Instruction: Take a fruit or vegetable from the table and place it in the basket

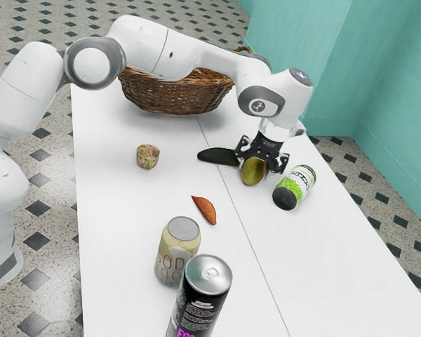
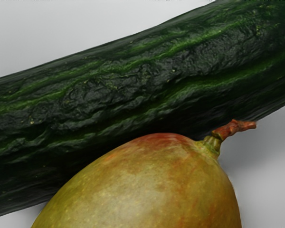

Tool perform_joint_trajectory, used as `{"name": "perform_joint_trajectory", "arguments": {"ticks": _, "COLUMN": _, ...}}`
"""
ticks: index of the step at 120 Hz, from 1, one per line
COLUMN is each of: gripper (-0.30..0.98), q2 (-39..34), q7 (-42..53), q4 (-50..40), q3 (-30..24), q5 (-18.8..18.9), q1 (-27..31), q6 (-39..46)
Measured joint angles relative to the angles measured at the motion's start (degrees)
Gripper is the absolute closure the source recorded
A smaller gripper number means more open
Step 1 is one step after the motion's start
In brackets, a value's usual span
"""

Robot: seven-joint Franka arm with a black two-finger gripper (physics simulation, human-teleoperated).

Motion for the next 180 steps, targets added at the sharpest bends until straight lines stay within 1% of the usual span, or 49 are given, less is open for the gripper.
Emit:
{"name": "perform_joint_trajectory", "arguments": {"ticks": 6, "gripper": 0.26, "q2": 0.0, "q7": 0.1, "q4": 0.0, "q3": 0.0, "q5": 0.2, "q1": 0.0, "q6": 0.1}}
{"name": "perform_joint_trajectory", "arguments": {"ticks": 11, "gripper": 0.27, "q2": 0.0, "q7": 0.3, "q4": -0.4, "q3": 0.0, "q5": 0.5, "q1": 0.0, "q6": 0.3}}
{"name": "perform_joint_trajectory", "arguments": {"ticks": 38, "gripper": 0.28, "q2": -0.3, "q7": 0.9, "q4": -0.9, "q3": -0.2, "q5": 1.8, "q1": -0.4, "q6": 0.9}}
{"name": "perform_joint_trajectory", "arguments": {"ticks": 54, "gripper": 0.30, "q2": -1.6, "q7": 1.3, "q4": -0.7, "q3": -1.5, "q5": 2.0, "q1": -0.4, "q6": 0.9}}
{"name": "perform_joint_trajectory", "arguments": {"ticks": 62, "gripper": 0.31, "q2": -3.4, "q7": 1.4, "q4": -0.5, "q3": -2.2, "q5": 1.9, "q1": -0.4, "q6": 0.4}}
{"name": "perform_joint_trajectory", "arguments": {"ticks": 68, "gripper": 0.31, "q2": -6.8, "q7": 1.4, "q4": -0.1, "q3": -3.4, "q5": 1.8, "q1": -0.2, "q6": -1.4}}
{"name": "perform_joint_trajectory", "arguments": {"ticks": 78, "gripper": 0.29, "q2": -10.9, "q7": 1.3, "q4": 8.3, "q3": -6.7, "q5": 1.7, "q1": 0.3, "q6": -7.8}}
{"name": "perform_joint_trajectory", "arguments": {"ticks": 85, "gripper": 0.31, "q2": -12.9, "q7": 1.5, "q4": 14.4, "q3": -7.2, "q5": 1.7, "q1": 2.8, "q6": -12.8}}
{"name": "perform_joint_trajectory", "arguments": {"ticks": 95, "gripper": 0.32, "q2": -15.0, "q7": 2.2, "q4": 18.2, "q3": -7.2, "q5": 1.8, "q1": 8.2, "q6": -18.3}}
{"name": "perform_joint_trajectory", "arguments": {"ticks": 107, "gripper": 0.33, "q2": -15.6, "q7": 3.5, "q4": 19.6, "q3": -7.2, "q5": 1.8, "q1": 15.4, "q6": -22.7}}
{"name": "perform_joint_trajectory", "arguments": {"ticks": 119, "gripper": 0.32, "q2": -15.5, "q7": 5.0, "q4": 19.8, "q3": -6.9, "q5": 1.9, "q1": 21.1, "q6": -25.3}}
{"name": "perform_joint_trajectory", "arguments": {"ticks": 127, "gripper": 0.33, "q2": -15.0, "q7": 6.0, "q4": 19.5, "q3": -4.7, "q5": 1.8, "q1": 22.7, "q6": -25.9}}
{"name": "perform_joint_trajectory", "arguments": {"ticks": 134, "gripper": 0.36, "q2": -13.8, "q7": 6.8, "q4": 18.4, "q3": -2.6, "q5": 1.5, "q1": 23.1, "q6": -25.7}}
{"name": "perform_joint_trajectory", "arguments": {"ticks": 141, "gripper": 0.39, "q2": -12.9, "q7": 7.6, "q4": 16.4, "q3": 0.0, "q5": 0.7, "q1": 23.3, "q6": -25.0}}
{"name": "perform_joint_trajectory", "arguments": {"ticks": 152, "gripper": 0.42, "q2": -12.4, "q7": 8.6, "q4": 14.5, "q3": 2.0, "q5": -0.7, "q1": 23.3, "q6": -23.9}}
{"name": "perform_joint_trajectory", "arguments": {"ticks": 154, "gripper": 0.40, "q2": -12.4, "q7": 8.7, "q4": 14.3, "q3": 2.1, "q5": -0.9, "q1": 23.3, "q6": -23.7}}
{"name": "perform_joint_trajectory", "arguments": {"ticks": 167, "gripper": 0.20, "q2": -12.7, "q7": 9.4, "q4": 13.8, "q3": 4.3, "q5": -3.7, "q1": 23.3, "q6": -22.9}}
{"name": "perform_joint_trajectory", "arguments": {"ticks": 174, "gripper": 0.13, "q2": -13.2, "q7": 9.7, "q4": 13.8, "q3": 4.6, "q5": -4.7, "q1": 23.3, "q6": -22.8}}
{"name": "perform_joint_trajectory", "arguments": {"ticks": 180, "gripper": 0.09, "q2": -13.3, "q7": 10.3, "q4": 13.8, "q3": 4.8, "q5": -6.6, "q1": 23.3, "q6": -22.3}}
